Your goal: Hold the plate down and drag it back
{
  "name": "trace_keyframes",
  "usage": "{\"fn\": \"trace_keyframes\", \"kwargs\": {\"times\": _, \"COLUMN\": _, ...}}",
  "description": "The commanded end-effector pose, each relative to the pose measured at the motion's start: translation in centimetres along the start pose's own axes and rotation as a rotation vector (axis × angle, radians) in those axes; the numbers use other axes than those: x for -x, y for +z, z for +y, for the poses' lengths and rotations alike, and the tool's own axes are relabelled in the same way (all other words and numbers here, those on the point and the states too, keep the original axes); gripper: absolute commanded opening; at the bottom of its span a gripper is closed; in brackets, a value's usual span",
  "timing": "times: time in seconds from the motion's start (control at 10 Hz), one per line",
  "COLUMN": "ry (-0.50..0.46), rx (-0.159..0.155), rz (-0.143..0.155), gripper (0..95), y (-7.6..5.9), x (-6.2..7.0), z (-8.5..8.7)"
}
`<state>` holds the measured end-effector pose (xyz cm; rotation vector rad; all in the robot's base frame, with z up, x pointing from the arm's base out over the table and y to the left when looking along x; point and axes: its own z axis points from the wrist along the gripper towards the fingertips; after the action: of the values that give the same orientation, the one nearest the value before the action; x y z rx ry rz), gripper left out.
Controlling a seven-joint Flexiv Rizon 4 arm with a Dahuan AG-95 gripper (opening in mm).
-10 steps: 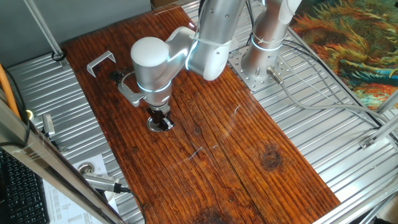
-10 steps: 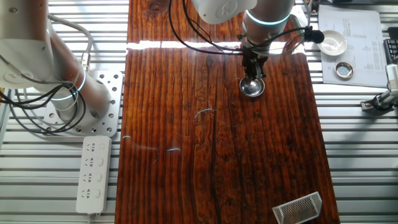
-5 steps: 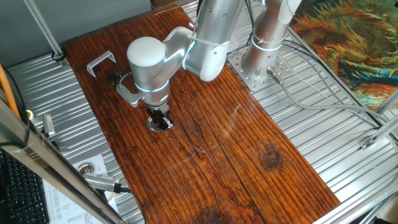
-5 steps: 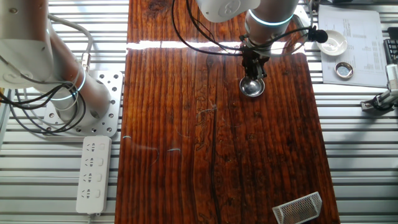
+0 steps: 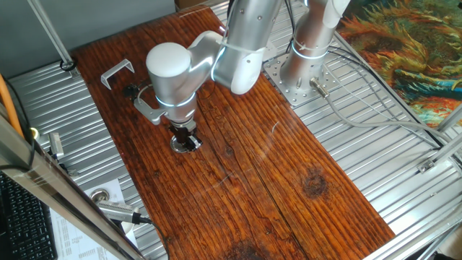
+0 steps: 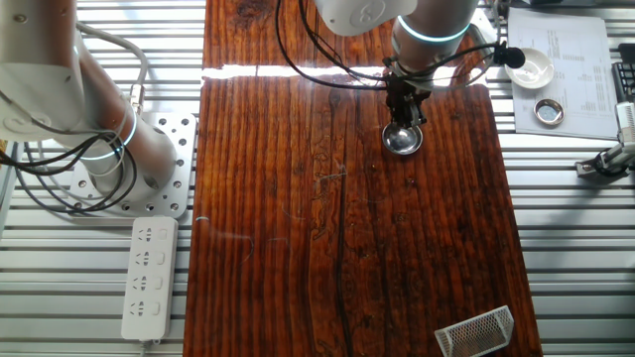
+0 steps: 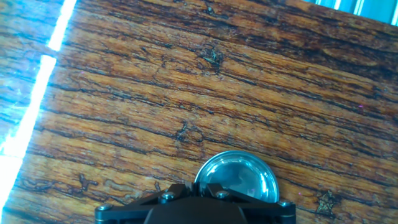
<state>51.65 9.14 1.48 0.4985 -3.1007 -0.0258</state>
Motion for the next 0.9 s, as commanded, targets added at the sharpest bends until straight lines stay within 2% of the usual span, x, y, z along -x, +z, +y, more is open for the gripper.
{"fn": "trace_keyframes", "kwargs": {"times": 0.1, "ry": -0.003, "rx": -0.002, "rz": 0.001, "gripper": 0.0, "y": 1.22, "x": 0.06, "z": -0.01}}
{"fn": "trace_keyframes", "kwargs": {"times": 0.3, "ry": -0.005, "rx": 0.005, "rz": 0.011, "gripper": 0.0, "y": 1.23, "x": 0.04, "z": -0.01}}
{"fn": "trace_keyframes", "kwargs": {"times": 0.9, "ry": -0.016, "rx": 0.015, "rz": 0.008, "gripper": 0.0, "y": 1.25, "x": 0.05, "z": 0.05}}
